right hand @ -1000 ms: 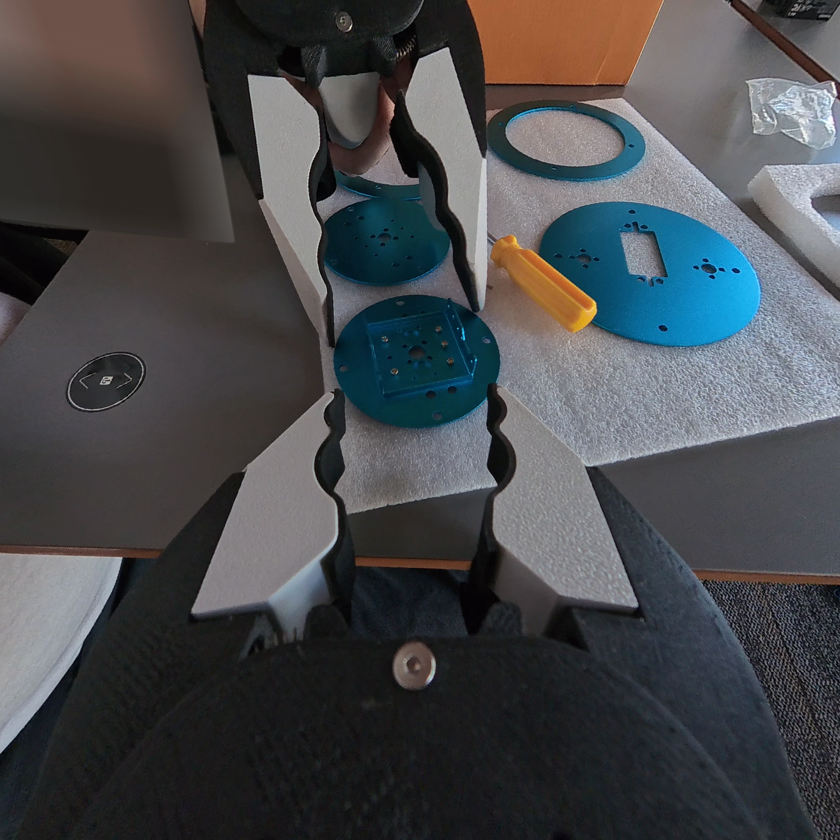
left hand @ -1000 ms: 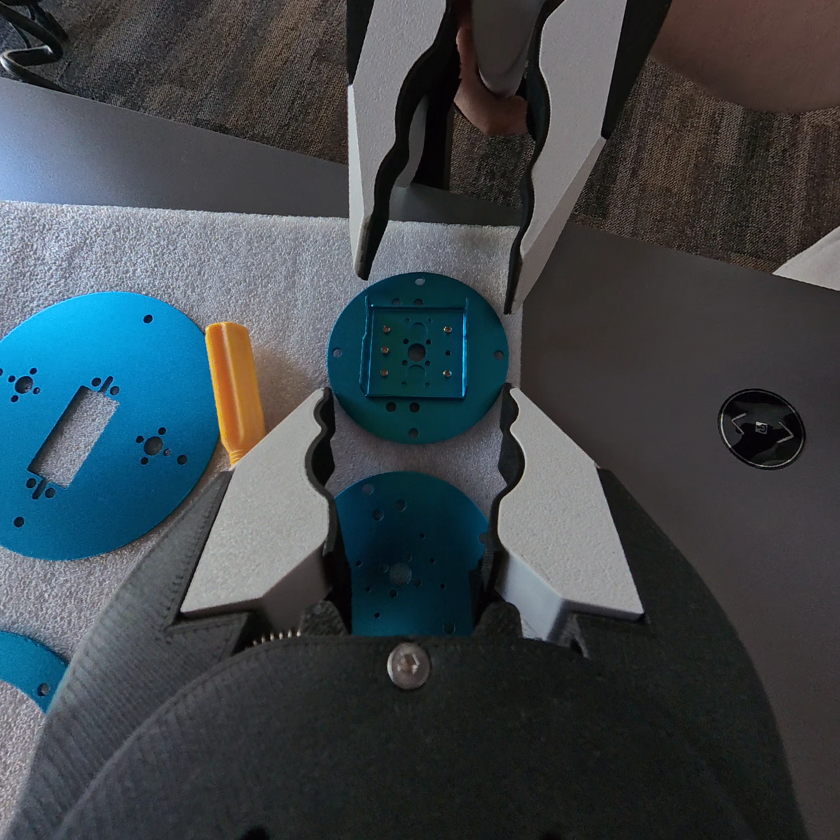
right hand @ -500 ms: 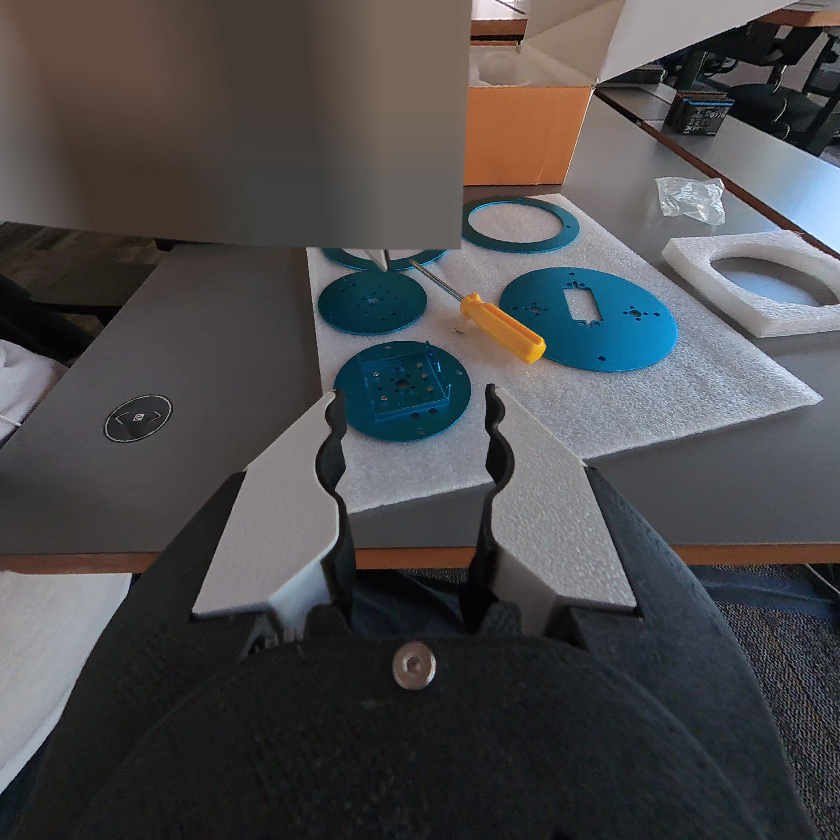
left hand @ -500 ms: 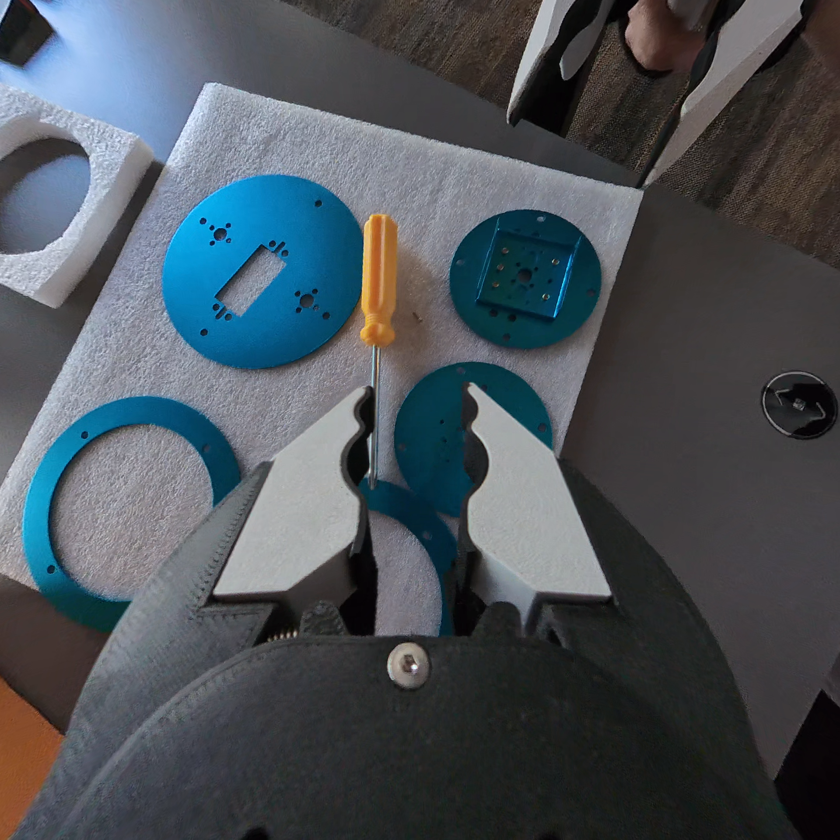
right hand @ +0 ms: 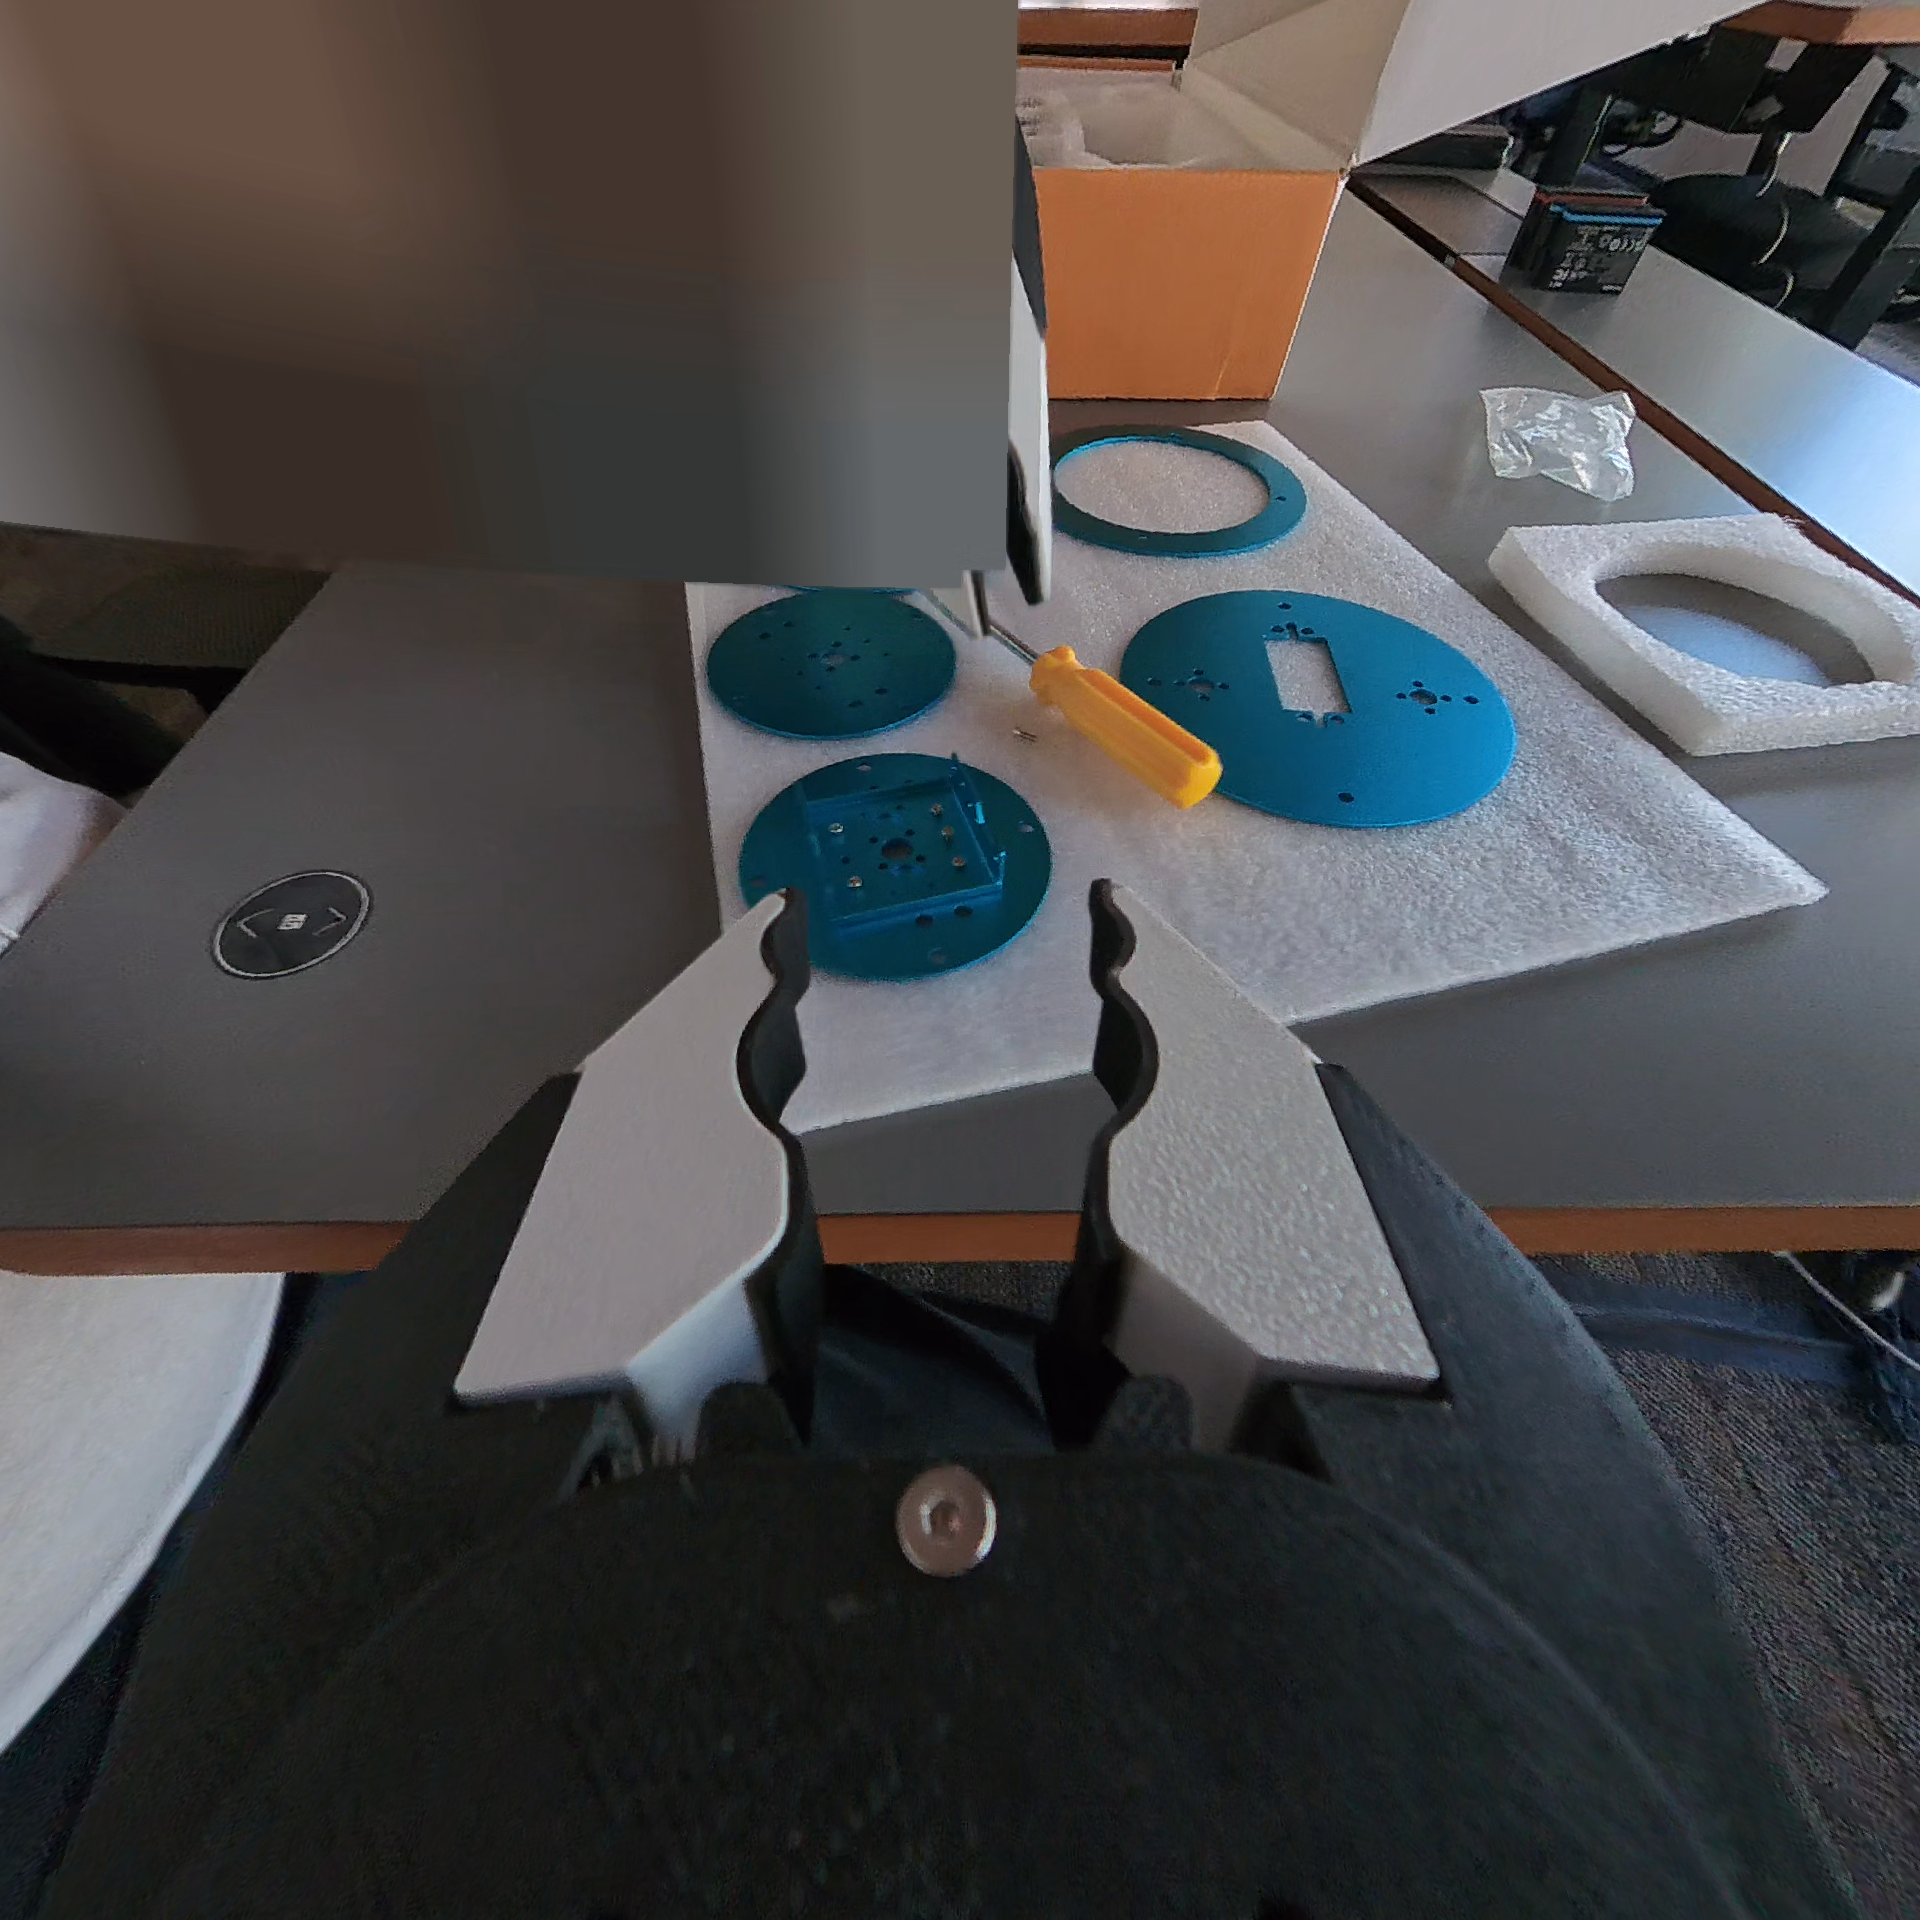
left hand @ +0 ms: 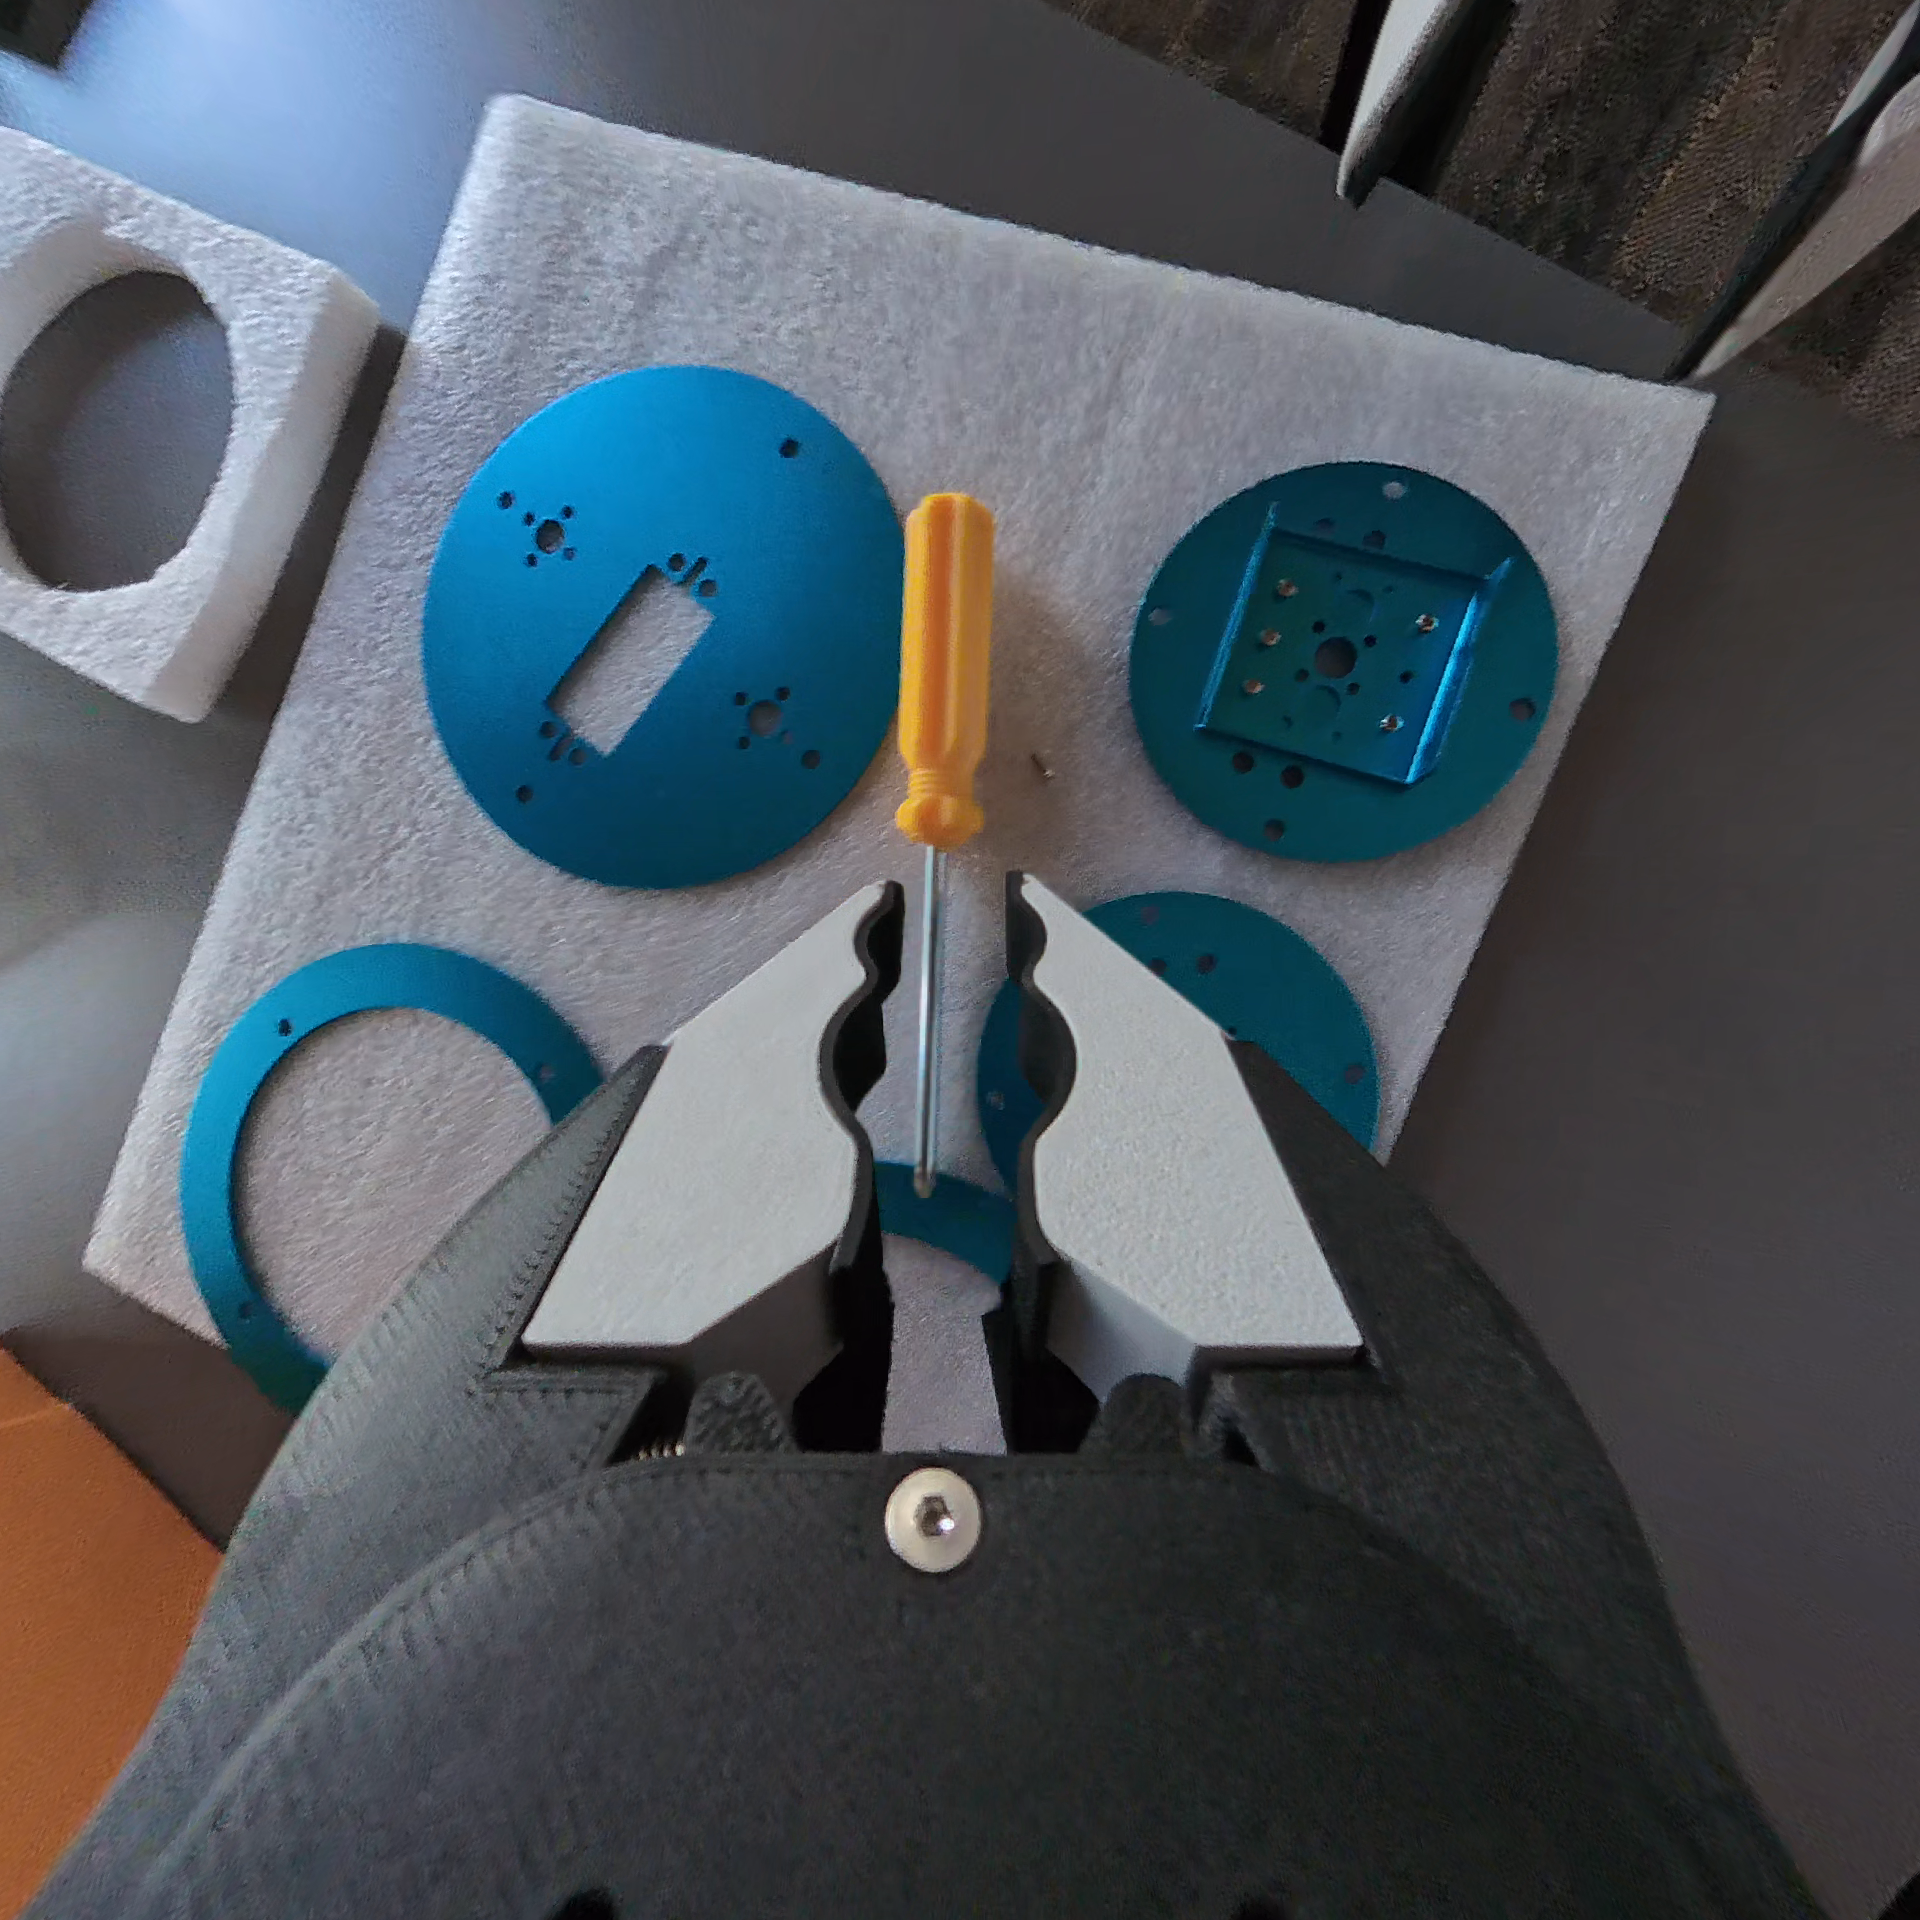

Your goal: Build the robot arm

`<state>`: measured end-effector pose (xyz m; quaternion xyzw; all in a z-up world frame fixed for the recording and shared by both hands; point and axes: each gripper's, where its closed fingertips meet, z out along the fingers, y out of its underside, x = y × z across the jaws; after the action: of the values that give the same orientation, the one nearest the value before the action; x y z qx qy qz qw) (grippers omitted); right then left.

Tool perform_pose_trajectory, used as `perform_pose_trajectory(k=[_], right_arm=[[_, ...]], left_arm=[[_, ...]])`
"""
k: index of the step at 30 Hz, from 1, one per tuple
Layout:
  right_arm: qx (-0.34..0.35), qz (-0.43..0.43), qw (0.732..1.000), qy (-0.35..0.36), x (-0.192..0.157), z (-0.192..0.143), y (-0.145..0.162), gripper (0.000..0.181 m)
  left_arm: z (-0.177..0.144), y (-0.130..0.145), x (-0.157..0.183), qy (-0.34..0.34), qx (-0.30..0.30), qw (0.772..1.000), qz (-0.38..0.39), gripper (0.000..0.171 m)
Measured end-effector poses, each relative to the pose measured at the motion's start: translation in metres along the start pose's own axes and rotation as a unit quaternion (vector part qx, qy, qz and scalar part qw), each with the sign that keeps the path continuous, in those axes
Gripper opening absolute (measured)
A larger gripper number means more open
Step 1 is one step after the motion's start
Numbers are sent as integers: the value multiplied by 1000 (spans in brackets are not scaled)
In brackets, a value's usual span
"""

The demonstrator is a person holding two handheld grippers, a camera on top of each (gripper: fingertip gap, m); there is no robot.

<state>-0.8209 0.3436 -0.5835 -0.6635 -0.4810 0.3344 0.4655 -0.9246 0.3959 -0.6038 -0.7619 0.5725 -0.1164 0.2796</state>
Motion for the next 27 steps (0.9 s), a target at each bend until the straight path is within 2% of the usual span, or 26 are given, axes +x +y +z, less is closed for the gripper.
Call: perform_pose_trajectory(k=[3,6,10,15,16,18,22,25,27], right_arm=[[-17,-13,1000,3,17,7,-5,53],[-14,-12,1000,-6,29,17,-16,52],[-13,-11,1000,-3,31,24,-21,52],[-24,-5,1000,3,21,22,-11,52],[-26,-3,1000,6,20,20,-10,52],[-26,-1,1000,12,18,17,-9,52],[-25,-2,999,31,18,14,-12,51],[-2,12,999,38,20,19,-29,51],[39,39,998,34,22,25,-53,52]], left_arm=[[-4,-12,-7,24,16,999,-20,29],[9,-24,-2,83,-12,996,-34,47],[26,-28,-2,84,-44,995,-14,33],[41,-30,0,74,-71,995,-10,36],[43,-29,0,70,-77,995,-7,34],[45,-31,0,56,-74,996,7,17],[35,-40,-12,26,-18,999,-5,17],[3,-65,-14,22,91,995,-35,16],[-23,-79,-9,22,160,986,-44,16]])
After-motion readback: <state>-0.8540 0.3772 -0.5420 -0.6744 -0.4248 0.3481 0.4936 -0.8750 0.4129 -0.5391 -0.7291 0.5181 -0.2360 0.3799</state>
